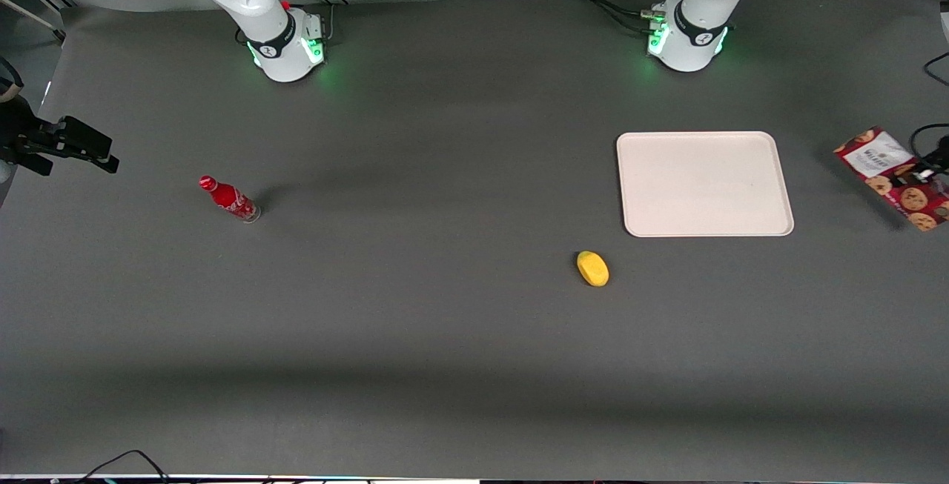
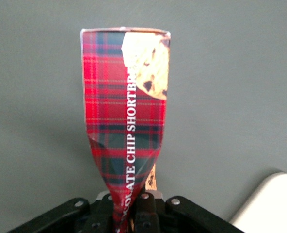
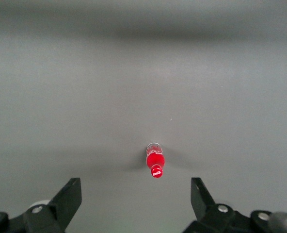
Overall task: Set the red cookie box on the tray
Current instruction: 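Lift the shortbread box upright with the left gripper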
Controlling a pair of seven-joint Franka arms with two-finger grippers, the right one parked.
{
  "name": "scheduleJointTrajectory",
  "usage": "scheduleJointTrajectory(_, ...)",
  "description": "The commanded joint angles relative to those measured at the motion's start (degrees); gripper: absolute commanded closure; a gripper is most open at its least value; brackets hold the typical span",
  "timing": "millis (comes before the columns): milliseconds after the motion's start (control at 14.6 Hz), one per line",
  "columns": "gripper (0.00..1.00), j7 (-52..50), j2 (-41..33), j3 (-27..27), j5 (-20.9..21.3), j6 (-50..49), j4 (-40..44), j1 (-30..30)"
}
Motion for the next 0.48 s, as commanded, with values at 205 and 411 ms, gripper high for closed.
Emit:
scheduleJointTrajectory(205, 1.0, -10.79, -8.4, -3.69, 10.0, -26.13, 17.45, -0.81)
scheduleJointTrajectory(411, 1.0, -14.41, -9.03, -7.3, 13.26, -40.11, 28.87, -0.9)
